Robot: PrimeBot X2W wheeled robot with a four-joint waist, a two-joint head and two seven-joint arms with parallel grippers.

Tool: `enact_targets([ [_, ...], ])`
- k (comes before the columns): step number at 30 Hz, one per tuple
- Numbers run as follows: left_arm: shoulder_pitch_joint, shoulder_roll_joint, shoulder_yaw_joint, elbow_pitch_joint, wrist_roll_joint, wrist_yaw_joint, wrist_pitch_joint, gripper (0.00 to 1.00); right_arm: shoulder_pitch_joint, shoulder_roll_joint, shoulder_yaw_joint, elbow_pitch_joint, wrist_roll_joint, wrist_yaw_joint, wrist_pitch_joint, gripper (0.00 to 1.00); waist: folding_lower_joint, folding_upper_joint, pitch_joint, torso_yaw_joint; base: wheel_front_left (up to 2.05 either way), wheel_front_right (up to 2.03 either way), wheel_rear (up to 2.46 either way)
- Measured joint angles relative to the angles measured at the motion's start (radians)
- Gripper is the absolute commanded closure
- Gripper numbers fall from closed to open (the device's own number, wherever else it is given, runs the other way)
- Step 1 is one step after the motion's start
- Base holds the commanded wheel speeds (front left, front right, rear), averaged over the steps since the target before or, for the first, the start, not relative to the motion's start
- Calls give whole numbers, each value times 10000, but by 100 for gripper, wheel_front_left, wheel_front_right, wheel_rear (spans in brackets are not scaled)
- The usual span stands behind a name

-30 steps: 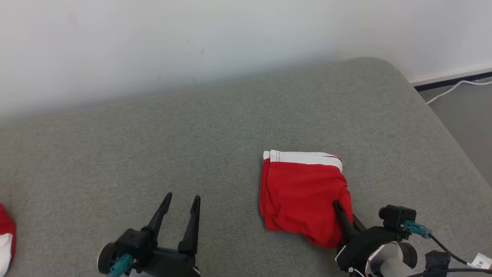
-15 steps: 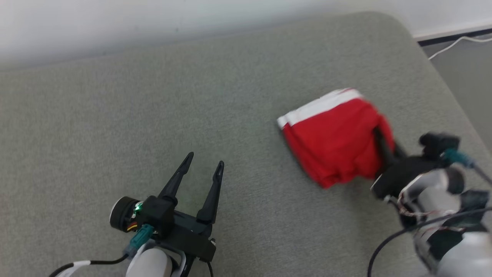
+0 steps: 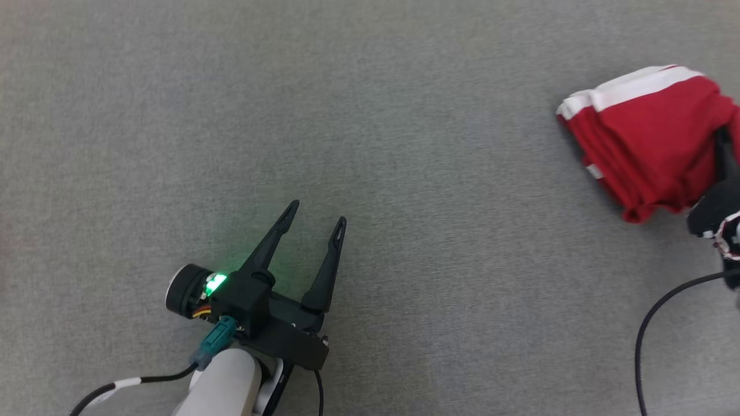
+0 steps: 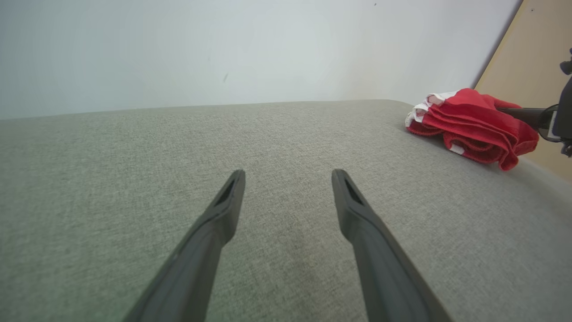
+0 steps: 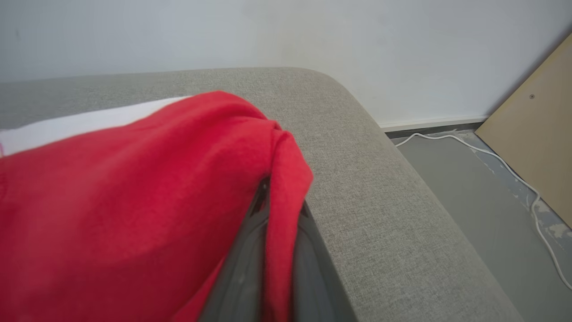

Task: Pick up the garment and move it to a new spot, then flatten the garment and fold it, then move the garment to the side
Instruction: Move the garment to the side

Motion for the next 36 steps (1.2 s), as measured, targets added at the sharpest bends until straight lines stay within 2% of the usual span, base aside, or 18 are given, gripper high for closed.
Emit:
enact_targets([
  [8, -125, -6, -100, -75, 155, -35, 0, 0, -385, -420, -1756, 709, -1290, 0, 0, 100, 0, 1, 549, 575, 0, 0, 0],
  [17, -110, -12, -123, 21, 148, 2, -2, 0, 9, -391, -4073, 897, -2823, 0, -2, 100, -2, 0, 505, 863, 0, 0, 0],
  [24, -59, -2, -128, 105, 46, 42, -2, 0, 256, -161, -5216, 548, -4023, 0, 0, 100, -3, 0, 209, 850, 0, 0, 0],
  [25, -42, -4, -144, 119, 38, 42, -2, 0, 302, -153, -5398, 546, -4240, 0, 0, 61, -2, 0, 162, 849, 0, 0, 0],
  [26, -28, -6, -161, 136, 8, 40, -2, 0, 303, -130, -5620, 520, -4351, 0, 0, 0, -2, 0, 120, 851, 0, 0, 0],
  [32, 136, -4, -77, 288, -117, 61, -2, 0, 502, 109, -6452, 92, -5375, 0, -2, 0, -2, 0, -140, 886, 0, 0, 0],
  [36, 363, -6, 90, 307, -219, 222, -2, 0, 802, 527, -6683, -989, -5728, 0, -2, 0, -2, 0, -425, 915, 0, 0, 0],
])
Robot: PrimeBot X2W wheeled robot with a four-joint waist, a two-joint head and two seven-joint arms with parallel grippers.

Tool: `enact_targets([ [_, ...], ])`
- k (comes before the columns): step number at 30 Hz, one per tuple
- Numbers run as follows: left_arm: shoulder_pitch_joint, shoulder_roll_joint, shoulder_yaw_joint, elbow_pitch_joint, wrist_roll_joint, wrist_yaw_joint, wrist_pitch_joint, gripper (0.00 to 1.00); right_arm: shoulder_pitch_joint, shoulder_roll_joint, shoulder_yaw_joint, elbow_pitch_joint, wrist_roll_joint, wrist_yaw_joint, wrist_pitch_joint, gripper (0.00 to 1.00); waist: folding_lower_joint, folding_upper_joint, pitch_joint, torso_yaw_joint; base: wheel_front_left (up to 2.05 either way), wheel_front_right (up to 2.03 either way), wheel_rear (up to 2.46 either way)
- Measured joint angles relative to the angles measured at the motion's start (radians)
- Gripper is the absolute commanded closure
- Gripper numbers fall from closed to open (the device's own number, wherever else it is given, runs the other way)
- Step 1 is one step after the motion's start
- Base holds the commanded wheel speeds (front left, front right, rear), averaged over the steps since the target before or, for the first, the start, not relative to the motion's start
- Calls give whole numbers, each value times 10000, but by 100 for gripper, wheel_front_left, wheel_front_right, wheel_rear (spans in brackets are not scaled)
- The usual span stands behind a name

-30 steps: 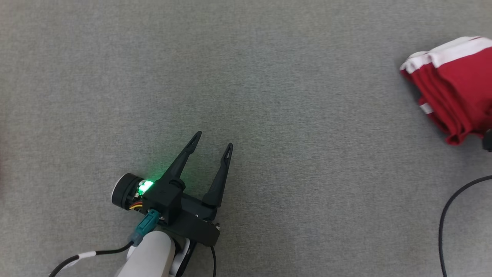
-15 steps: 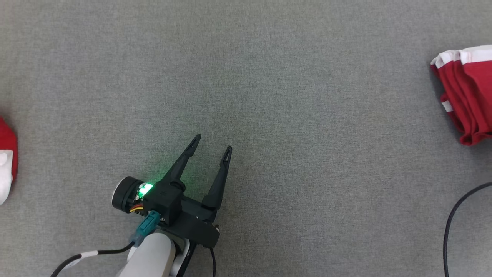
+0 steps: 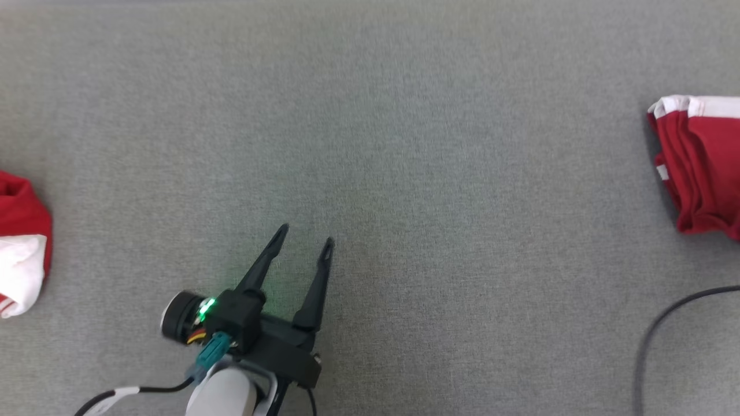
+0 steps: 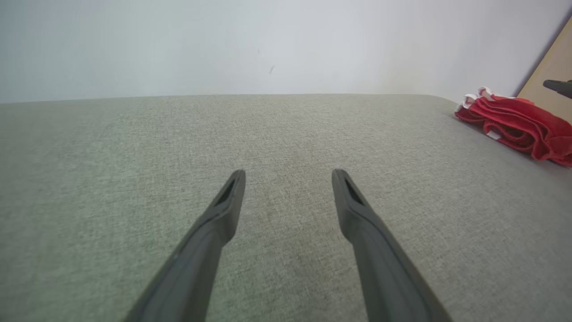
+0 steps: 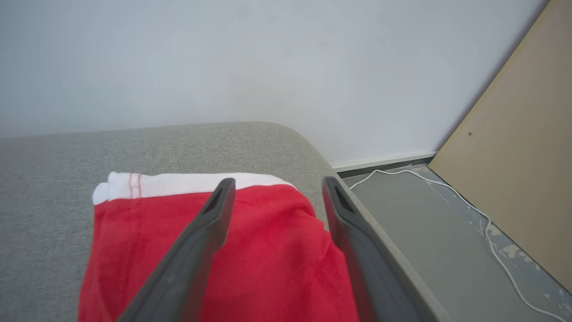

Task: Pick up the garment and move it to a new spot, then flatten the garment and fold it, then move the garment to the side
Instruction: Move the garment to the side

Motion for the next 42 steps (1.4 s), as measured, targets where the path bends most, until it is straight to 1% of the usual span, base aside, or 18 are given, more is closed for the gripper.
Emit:
enact_targets([
  [3, 271, 4, 221, 31, -40, 102, 0, 0, 434, 629, 545, -1024, 192, 0, 4, 0, 0, 0, -295, 17, 0, 0, 0],
  [9, 902, 4, 769, 88, -92, 295, 0, 0, 1865, 1400, 1724, -2934, 1189, 0, -2, 0, -1, -1, -1016, 50, 0, 0, 0],
  [12, 1183, 8, 1049, 127, -86, 357, 0, 0, 2584, 1678, 2234, -3737, 1613, 2, 0, 0, -1, -1, -1383, 86, 0, 0, 0],
  [16, 1581, 10, 1542, 182, -63, 453, 0, 0, 3278, 1962, 2594, -4403, 2084, 0, 0, 0, -2, -1, -1831, 129, 0, 0, 0],
  [25, 2247, 10, 2360, 247, 100, 523, 0, 0, 4594, 2675, 3517, -4909, 2431, 0, 0, 0, -2, -1, -2612, 223, 0, 0, 0],
  [30, 2607, 10, 2686, 364, 192, 585, 0, 0, 5120, 2909, 3992, -5018, 2429, 0, 0, 0, -1, -1, -2931, 241, 0, 0, 0],
  [36, 2973, 10, 2980, 500, 311, 690, 0, 0, 5569, 3114, 4220, -5122, 2391, 0, 0, 0, -1, -2, -3240, 242, 0, 0, 0],
  [42, 3172, 12, 3185, 510, 491, 700, 0, 0, 5867, 3200, 4259, -5252, 2316, 0, 0, 0, 0, -2, -3437, 234, 0, 0, 0],
])
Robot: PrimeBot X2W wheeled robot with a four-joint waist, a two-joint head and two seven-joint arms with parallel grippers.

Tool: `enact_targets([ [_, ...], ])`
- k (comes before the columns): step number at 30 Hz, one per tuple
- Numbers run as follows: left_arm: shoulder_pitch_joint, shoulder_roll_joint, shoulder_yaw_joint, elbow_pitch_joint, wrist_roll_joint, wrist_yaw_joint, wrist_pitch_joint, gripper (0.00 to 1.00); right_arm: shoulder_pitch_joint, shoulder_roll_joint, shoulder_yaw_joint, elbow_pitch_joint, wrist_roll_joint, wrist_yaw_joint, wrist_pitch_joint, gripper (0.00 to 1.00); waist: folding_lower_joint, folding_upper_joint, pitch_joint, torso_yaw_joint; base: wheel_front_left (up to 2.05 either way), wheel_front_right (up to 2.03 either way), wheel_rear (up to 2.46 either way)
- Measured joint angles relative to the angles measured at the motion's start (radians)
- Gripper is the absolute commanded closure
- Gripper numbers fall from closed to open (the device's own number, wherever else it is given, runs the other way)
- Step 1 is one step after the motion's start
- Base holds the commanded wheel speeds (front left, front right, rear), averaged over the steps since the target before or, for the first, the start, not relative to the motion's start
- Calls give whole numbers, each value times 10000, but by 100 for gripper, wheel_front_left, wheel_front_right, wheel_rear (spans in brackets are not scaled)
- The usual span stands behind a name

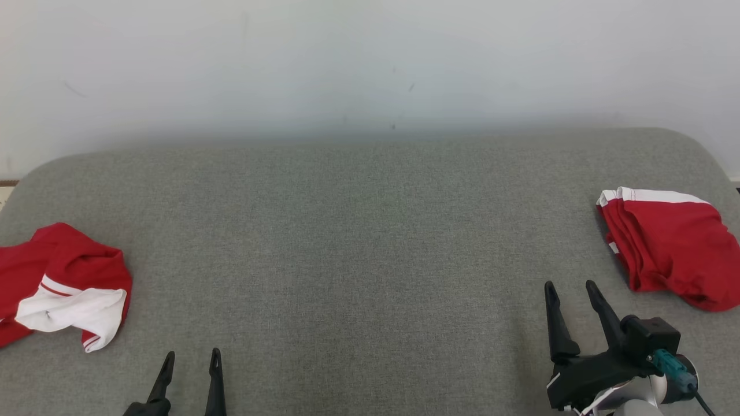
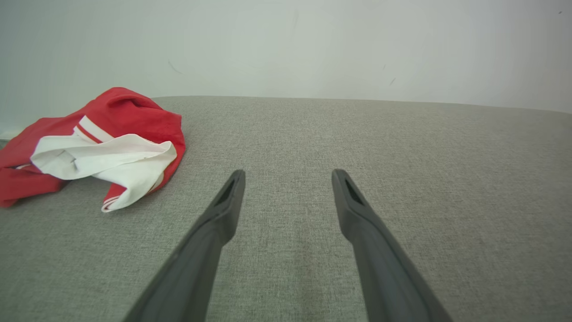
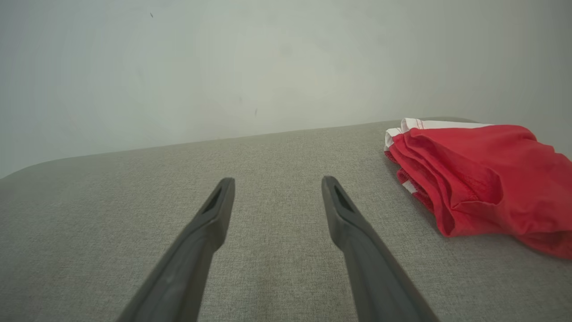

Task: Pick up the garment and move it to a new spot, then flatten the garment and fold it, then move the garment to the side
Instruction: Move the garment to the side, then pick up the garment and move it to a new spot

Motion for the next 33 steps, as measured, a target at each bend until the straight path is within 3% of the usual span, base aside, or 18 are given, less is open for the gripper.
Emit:
enact_targets([
  [33, 414, 0, 96, -88, -48, 182, 0, 0, 700, 151, 290, -232, 15, 0, 0, 0, 1, 1, -308, 159, 0, 0, 0],
])
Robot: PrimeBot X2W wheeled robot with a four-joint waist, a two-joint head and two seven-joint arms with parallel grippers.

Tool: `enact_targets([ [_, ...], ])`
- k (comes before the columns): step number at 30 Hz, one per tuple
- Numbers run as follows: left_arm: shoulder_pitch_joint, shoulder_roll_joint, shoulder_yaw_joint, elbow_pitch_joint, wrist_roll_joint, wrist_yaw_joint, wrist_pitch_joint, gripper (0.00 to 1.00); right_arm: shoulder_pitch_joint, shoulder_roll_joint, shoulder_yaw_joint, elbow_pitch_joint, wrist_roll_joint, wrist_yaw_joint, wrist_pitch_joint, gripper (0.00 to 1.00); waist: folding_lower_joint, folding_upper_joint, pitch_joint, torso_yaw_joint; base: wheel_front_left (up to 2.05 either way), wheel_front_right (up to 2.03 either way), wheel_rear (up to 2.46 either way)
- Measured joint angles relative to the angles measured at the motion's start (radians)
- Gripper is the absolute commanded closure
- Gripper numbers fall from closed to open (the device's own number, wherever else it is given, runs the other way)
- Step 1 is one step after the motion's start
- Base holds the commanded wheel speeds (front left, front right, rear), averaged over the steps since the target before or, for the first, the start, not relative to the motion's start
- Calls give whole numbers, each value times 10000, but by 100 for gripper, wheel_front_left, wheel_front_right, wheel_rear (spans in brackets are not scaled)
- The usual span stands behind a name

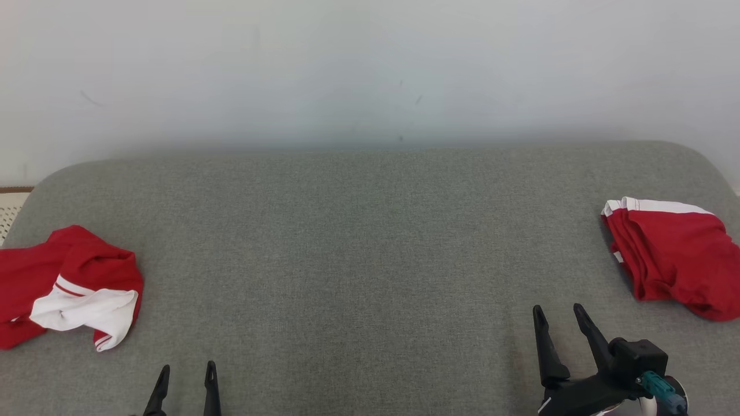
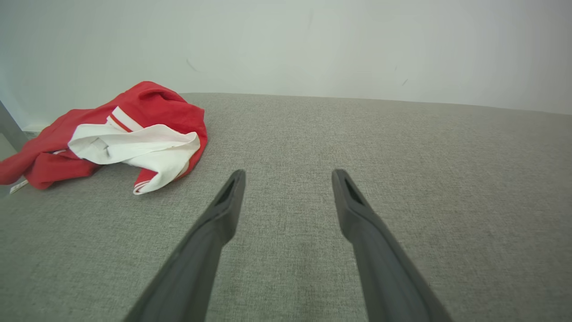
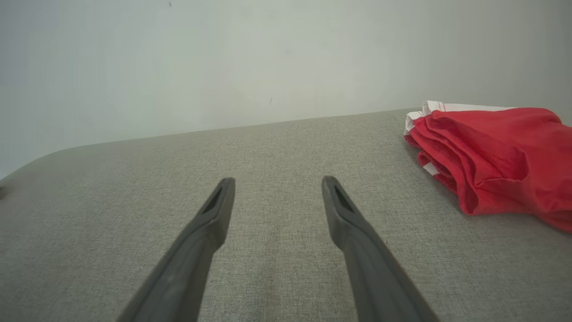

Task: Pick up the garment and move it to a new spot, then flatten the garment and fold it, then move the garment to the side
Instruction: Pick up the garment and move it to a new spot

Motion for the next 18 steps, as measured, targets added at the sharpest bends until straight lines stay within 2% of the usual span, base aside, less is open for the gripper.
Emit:
enact_targets([
  [9, 1, -2, 111, 46, -10, 96, 2, 0, 13, -8, 313, -71, 130, 0, 0, 0, 0, 0, 44, 512, 0, 0, 0],
  [18, 35, 2, 464, 35, -13, 92, 2, 0, 29, -184, 662, -136, 343, 0, 0, 0, 0, 0, 104, 1530, 0, 0, 0],
])
